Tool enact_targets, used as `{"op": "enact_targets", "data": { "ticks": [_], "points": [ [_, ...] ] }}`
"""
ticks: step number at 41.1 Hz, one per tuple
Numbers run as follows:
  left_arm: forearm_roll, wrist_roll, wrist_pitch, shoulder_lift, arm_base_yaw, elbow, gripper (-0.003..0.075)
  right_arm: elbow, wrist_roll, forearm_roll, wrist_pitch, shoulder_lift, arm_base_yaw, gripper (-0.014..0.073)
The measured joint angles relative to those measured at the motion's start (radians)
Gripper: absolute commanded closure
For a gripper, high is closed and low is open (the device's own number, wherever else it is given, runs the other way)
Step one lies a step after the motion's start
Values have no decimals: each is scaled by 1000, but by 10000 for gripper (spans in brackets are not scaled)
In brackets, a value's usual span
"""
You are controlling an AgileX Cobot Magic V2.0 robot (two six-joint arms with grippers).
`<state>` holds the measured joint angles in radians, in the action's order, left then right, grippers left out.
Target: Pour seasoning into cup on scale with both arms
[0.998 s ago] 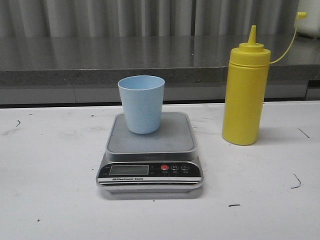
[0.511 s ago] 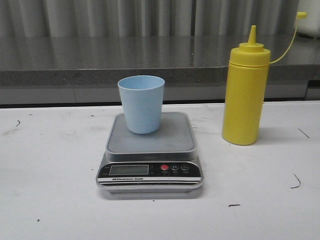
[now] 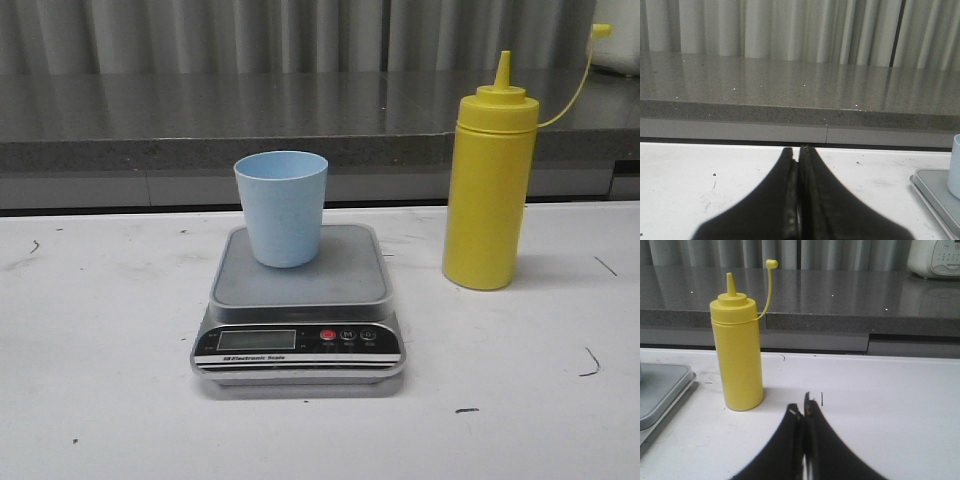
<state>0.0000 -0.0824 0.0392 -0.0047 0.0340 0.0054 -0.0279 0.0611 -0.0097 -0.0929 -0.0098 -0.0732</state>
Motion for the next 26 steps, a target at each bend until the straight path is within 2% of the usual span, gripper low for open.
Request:
{"op": "enact_targets", "data": {
  "ticks": [11, 26],
  "points": [
    [0, 0, 0, 0, 0, 0, 740, 0, 0, 0, 0, 0, 41, 711],
    [0, 0, 0, 0, 0, 0, 740, 0, 0, 0, 0, 0, 41, 711]
  ]
}}
